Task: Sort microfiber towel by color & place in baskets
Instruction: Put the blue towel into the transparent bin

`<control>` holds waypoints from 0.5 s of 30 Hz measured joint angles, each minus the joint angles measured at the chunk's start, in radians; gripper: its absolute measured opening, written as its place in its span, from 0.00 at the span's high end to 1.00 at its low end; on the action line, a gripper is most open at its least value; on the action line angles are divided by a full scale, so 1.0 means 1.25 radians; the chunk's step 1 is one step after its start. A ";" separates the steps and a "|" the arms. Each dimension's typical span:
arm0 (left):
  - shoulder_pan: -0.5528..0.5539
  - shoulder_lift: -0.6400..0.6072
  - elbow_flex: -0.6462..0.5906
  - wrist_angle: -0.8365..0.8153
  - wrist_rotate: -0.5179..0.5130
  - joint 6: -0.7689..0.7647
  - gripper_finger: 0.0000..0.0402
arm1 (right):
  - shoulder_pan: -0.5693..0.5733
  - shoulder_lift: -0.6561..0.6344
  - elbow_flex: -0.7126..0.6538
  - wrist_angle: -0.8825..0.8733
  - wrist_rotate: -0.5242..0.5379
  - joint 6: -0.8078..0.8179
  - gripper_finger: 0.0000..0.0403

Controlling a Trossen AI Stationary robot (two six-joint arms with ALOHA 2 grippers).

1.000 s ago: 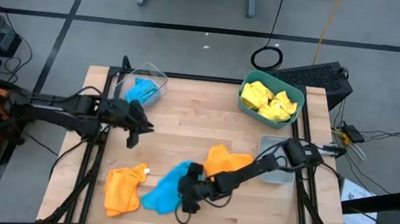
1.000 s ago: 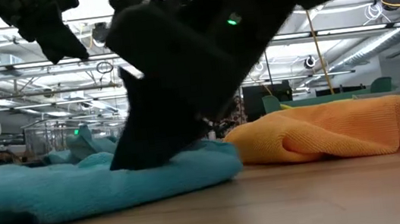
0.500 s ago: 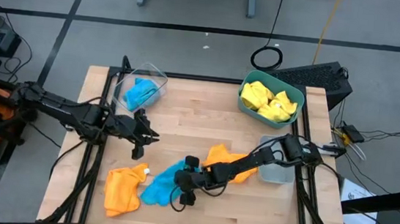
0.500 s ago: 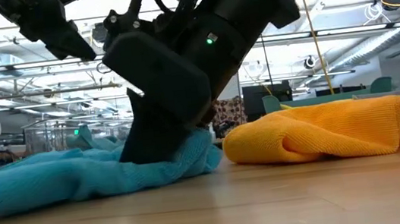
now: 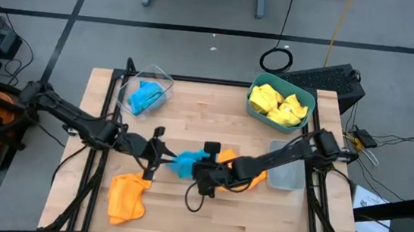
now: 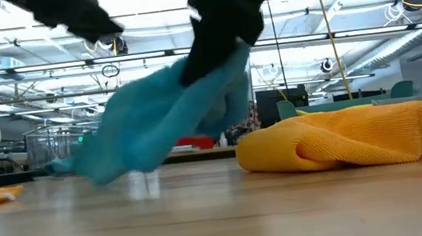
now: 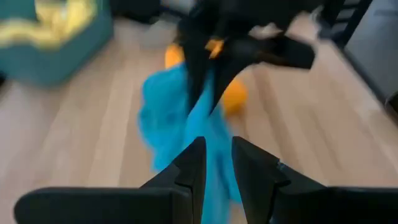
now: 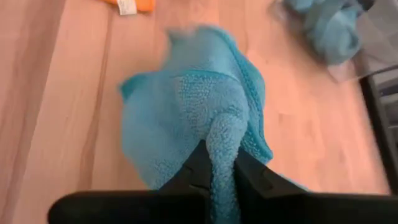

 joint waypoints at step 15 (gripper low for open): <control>-0.037 0.175 0.001 0.244 -0.216 0.158 0.36 | 0.004 -0.108 0.001 0.010 0.001 -0.082 0.95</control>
